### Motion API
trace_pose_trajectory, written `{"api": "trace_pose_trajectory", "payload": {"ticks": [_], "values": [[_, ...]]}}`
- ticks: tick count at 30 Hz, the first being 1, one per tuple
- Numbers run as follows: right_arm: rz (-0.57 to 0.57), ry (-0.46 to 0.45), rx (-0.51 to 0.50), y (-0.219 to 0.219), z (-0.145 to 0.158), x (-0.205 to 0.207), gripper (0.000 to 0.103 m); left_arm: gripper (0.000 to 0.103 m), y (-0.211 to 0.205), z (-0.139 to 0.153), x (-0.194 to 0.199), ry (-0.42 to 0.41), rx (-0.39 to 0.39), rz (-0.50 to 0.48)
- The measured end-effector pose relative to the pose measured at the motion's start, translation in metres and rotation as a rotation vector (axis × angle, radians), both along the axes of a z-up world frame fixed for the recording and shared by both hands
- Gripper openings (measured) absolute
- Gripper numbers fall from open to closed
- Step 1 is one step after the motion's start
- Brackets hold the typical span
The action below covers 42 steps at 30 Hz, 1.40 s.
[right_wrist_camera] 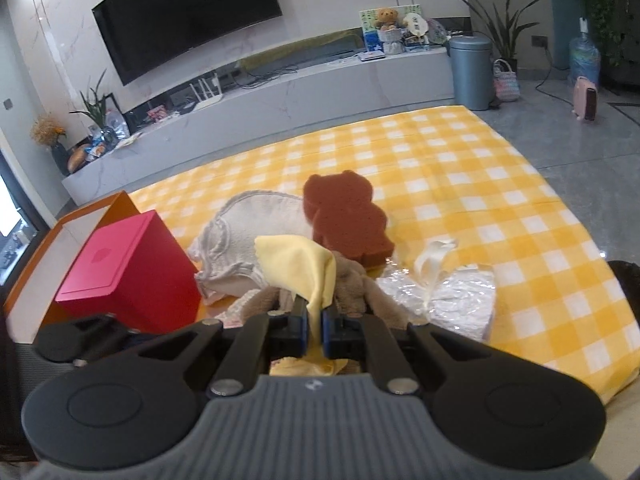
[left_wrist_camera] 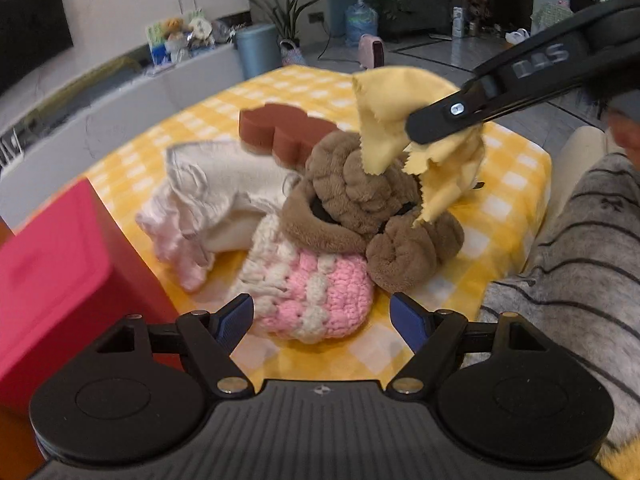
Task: Organize soft objects
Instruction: 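Lift the yellow cloth with the right tool while the left tool approaches the pink crocheted pouch, then grasp the pink-and-white crocheted pouch with the left tool while the right tool holds the cloth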
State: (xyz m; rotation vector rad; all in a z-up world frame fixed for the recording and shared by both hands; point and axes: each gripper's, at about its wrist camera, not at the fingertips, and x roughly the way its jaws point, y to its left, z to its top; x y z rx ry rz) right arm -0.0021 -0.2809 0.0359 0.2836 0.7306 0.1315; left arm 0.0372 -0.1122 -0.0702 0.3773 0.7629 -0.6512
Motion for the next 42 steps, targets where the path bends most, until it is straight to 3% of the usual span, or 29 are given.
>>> {"api": "trace_pose_trajectory", "payload": {"ticks": [4,10,20,22,27,32,38,42], "values": [[-0.023,0.002,0.015,-0.003,-0.001,0.001,0.005,0.092,-0.006,-0.014,0.016,0.096,0.000,0.059],[-0.041,-0.008,0.057,-0.010,-0.001,0.000,0.005,0.095,-0.012,-0.016,0.020,0.068,0.016,0.066],[-0.034,-0.023,0.060,-0.007,0.001,-0.002,0.005,0.099,-0.031,-0.025,0.026,0.041,0.107,0.063],[-0.027,-0.025,0.068,-0.007,0.001,-0.002,0.005,0.085,-0.029,-0.025,0.026,0.020,0.104,0.063],[-0.007,-0.030,0.074,-0.005,0.002,-0.002,0.005,0.065,-0.012,-0.024,0.029,0.026,0.068,0.051],[-0.010,-0.021,0.073,-0.005,0.000,-0.001,0.005,0.049,-0.003,-0.022,0.022,0.048,0.138,0.030],[-0.008,-0.009,0.058,-0.002,-0.001,0.001,0.005,0.051,0.020,-0.018,0.016,0.093,0.179,0.046],[-0.010,-0.002,0.051,-0.001,-0.002,0.003,0.005,0.070,0.032,-0.010,0.016,0.148,0.162,0.063]]}}
